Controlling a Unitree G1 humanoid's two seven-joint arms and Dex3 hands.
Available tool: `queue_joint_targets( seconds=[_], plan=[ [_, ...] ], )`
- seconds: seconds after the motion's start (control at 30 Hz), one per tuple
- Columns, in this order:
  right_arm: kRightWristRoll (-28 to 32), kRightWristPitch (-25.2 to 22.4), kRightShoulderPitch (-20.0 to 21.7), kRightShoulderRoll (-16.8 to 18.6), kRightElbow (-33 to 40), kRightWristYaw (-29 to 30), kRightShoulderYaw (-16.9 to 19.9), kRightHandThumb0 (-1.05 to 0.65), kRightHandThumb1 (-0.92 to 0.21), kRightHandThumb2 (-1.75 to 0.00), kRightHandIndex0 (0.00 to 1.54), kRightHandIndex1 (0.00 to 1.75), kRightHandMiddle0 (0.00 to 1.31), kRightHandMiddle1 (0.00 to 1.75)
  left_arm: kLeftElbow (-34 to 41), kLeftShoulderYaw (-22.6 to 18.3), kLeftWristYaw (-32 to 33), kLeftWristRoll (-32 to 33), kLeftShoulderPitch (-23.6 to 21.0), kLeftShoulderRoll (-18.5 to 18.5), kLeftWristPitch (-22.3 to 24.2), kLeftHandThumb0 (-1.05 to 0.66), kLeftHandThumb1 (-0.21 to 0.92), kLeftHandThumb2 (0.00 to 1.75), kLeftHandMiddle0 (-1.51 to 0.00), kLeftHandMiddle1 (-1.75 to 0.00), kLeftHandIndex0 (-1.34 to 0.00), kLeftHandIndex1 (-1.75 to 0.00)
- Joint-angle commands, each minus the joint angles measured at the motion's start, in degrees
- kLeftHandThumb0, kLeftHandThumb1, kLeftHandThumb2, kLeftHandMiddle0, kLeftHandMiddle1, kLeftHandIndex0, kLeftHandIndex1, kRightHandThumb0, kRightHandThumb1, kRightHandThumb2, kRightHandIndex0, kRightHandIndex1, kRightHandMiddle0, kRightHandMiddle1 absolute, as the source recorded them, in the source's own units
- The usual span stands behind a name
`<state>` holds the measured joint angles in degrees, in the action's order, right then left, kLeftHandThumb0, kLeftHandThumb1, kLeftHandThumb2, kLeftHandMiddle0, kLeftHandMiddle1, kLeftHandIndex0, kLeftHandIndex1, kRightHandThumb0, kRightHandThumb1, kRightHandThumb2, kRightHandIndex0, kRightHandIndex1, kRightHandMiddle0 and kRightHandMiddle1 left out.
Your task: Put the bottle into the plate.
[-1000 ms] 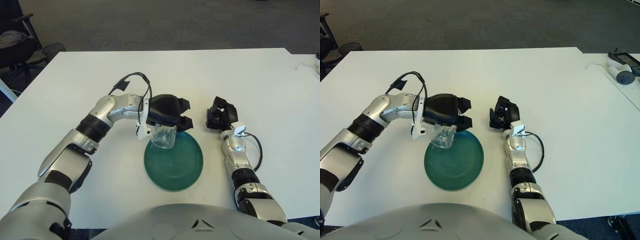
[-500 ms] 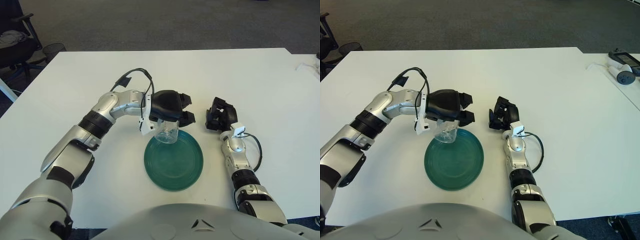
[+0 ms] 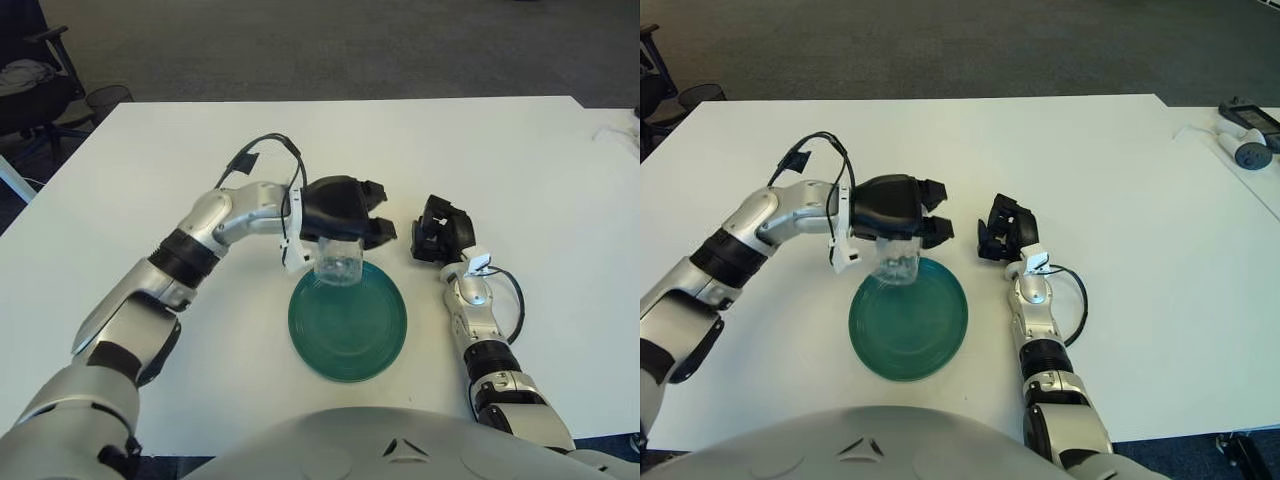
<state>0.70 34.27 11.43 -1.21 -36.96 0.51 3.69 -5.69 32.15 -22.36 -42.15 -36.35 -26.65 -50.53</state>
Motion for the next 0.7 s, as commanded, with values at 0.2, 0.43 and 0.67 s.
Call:
queue_joint_targets(
  seconds=[0.2,0.43,0.67],
  plan=[
    [0.0,-1.83,-3.05,0.47,-1.64,-0.27,-0.01,-0.06,-0.24,-1.34,1.2,1.75,1.02,1.75,1.7,0.39,-7.45,3.91,1.72,-0.52,5.27,0.0,0.03,1.64,-0.84,-1.75,-0.6,-1.71],
    [-0.01,-1.88,-3.08,0.48,-1.58,-0.29,0.0,-0.06,-0.24,-1.34,1.2,1.75,1.02,1.75,3.19,1.78,-7.92,1.53,2.23,0.04,5.94,0.0,0.03,1.65,-0.84,-1.75,-0.59,-1.73],
    [-0.13,-2.0,-3.13,0.62,-1.34,-0.14,-0.11,-0.06,-0.24,-1.34,1.2,1.75,1.02,1.75,3.91,2.16,-8.72,3.14,2.57,-0.51,5.04,0.0,0.09,1.59,-0.79,-1.75,-0.54,-1.75]
  ],
)
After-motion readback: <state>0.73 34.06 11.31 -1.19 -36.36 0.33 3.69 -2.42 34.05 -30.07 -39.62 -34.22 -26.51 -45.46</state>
